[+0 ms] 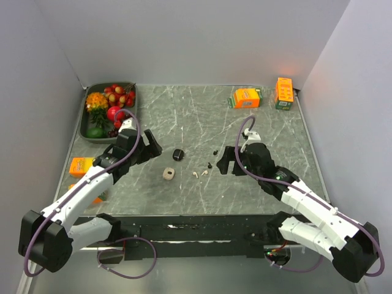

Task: Insert the wireless bluetooth earbuds into the charging case
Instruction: Pick up the charging case at the center of the board.

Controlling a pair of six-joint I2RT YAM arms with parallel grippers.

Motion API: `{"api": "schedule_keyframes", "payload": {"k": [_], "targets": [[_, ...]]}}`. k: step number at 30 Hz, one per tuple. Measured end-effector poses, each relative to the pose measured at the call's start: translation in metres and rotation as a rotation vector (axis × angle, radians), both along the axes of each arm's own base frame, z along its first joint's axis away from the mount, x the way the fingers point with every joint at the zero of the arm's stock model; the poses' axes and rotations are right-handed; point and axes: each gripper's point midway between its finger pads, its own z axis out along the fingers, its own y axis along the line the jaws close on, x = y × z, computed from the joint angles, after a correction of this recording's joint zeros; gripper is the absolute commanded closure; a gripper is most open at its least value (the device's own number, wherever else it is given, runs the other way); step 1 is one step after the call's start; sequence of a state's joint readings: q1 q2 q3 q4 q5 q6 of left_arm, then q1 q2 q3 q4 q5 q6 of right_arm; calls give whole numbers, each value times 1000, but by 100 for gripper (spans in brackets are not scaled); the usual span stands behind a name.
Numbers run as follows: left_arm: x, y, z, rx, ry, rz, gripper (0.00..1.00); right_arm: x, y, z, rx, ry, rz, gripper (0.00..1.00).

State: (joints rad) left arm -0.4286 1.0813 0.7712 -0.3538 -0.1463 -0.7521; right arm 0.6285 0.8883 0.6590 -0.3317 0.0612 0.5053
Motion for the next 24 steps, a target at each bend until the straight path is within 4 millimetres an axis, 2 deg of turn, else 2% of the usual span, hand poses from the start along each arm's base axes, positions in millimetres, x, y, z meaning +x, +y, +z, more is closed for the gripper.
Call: {"api": "schedule_keyframes", "payload": {"k": [4,10,18,24], "targets": [[-11,-2,-7,4,7,-53,4,0,1,1,-5,-5,13,6],[-18,-8,-14,19,31,-128,2,-4,5,10,12,-34,60,10],[-29,-22,-38,-6,121,-192,4,-11,18,-2,13,27,133,12],[-36,-41,-54,-9,178,-201,2,-14,21,-5,14,41,152,12]]}}
